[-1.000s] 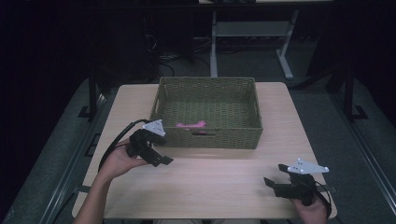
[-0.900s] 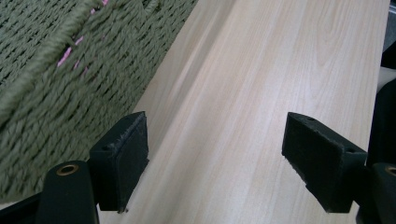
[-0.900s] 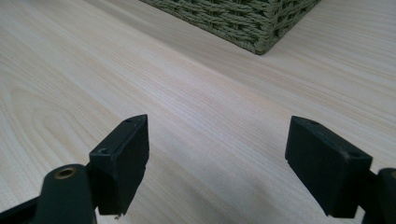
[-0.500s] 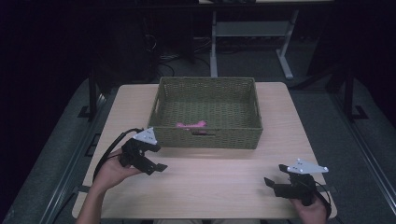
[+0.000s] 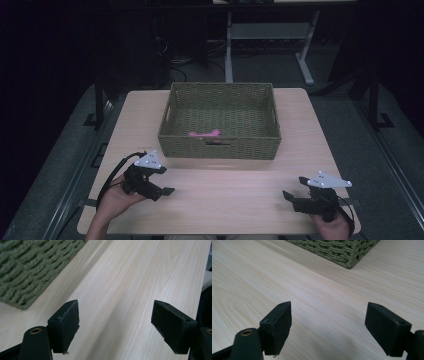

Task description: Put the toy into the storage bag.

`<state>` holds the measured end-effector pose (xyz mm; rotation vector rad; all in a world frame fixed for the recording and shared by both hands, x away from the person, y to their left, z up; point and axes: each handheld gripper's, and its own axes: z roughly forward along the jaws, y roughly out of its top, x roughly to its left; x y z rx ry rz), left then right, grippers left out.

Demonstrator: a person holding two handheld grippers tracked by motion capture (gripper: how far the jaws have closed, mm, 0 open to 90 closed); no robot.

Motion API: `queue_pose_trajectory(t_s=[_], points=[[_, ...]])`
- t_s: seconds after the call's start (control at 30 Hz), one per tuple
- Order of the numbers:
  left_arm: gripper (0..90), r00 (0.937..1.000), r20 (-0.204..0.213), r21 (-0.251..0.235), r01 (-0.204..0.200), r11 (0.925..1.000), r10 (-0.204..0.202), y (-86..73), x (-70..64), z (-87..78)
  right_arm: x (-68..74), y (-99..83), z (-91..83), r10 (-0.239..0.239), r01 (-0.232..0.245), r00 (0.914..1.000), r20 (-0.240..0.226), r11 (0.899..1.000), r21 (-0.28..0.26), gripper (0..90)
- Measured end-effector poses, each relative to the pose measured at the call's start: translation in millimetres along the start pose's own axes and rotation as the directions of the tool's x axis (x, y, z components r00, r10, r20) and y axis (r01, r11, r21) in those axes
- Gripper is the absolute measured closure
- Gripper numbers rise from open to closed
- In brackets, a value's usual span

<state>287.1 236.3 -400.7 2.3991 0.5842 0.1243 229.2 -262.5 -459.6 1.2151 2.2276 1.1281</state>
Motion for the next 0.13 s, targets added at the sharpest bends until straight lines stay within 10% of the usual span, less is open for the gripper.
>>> queue_pose_trajectory(t_s=[0.13], points=[[21.2, 0.9996, -0.010, -0.035, 0.024, 0.9991, -0.025, -10.8, -4.1, 7.0, 0.1, 0.6, -1.7, -0.010, 0.010, 1.0000, 0.001, 1.000, -0.010, 21.0]])
